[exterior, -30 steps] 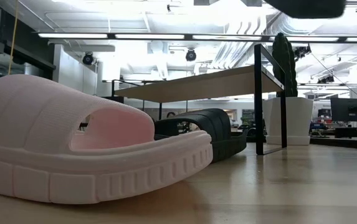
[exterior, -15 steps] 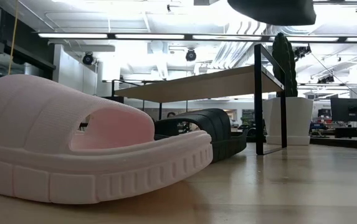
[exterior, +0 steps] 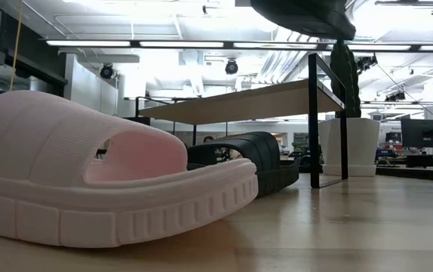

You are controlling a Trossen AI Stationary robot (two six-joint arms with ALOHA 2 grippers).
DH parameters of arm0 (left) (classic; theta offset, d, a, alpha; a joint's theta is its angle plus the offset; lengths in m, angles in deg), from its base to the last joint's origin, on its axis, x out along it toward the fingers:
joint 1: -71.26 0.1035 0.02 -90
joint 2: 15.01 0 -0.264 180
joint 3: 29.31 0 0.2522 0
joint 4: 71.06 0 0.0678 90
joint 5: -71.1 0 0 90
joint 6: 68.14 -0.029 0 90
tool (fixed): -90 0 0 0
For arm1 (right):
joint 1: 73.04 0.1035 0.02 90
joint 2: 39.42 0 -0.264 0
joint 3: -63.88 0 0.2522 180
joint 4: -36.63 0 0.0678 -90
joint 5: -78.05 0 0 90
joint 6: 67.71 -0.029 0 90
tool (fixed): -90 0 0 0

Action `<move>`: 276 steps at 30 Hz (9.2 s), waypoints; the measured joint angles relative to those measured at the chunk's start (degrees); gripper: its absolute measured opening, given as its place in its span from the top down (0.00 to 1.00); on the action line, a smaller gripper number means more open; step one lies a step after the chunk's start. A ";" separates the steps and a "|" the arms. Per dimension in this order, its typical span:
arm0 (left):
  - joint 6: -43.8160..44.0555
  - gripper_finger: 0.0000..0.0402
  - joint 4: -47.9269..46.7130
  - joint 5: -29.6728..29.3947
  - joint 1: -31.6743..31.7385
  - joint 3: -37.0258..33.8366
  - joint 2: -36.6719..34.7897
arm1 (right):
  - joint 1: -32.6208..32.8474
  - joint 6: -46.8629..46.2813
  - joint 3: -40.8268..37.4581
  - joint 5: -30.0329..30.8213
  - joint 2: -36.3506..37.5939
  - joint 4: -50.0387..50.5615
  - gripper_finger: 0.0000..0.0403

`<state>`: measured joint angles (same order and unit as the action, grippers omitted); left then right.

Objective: Pick and place slides into the shelf
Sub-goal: Put the right black slipper on the shelf, then put the black slipper on the shelf

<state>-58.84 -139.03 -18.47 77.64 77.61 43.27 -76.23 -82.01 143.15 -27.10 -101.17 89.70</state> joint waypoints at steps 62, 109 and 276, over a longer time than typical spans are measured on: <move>0.00 1.00 -3.03 0.00 -0.02 -0.07 0.00 | -10.07 -0.38 -7.15 -7.90 -9.01 -6.60 1.00; 0.00 1.00 -3.98 0.00 -0.02 -0.09 0.00 | -10.20 2.57 -7.08 -9.81 -12.98 -7.84 0.98; -11.17 1.00 -3.74 -25.19 -29.29 -5.92 45.07 | -1.17 5.79 11.63 2.26 -12.79 1.56 0.48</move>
<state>-70.02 -142.77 -43.66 48.35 71.70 88.34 -77.40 -76.22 154.78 -24.84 -113.96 91.26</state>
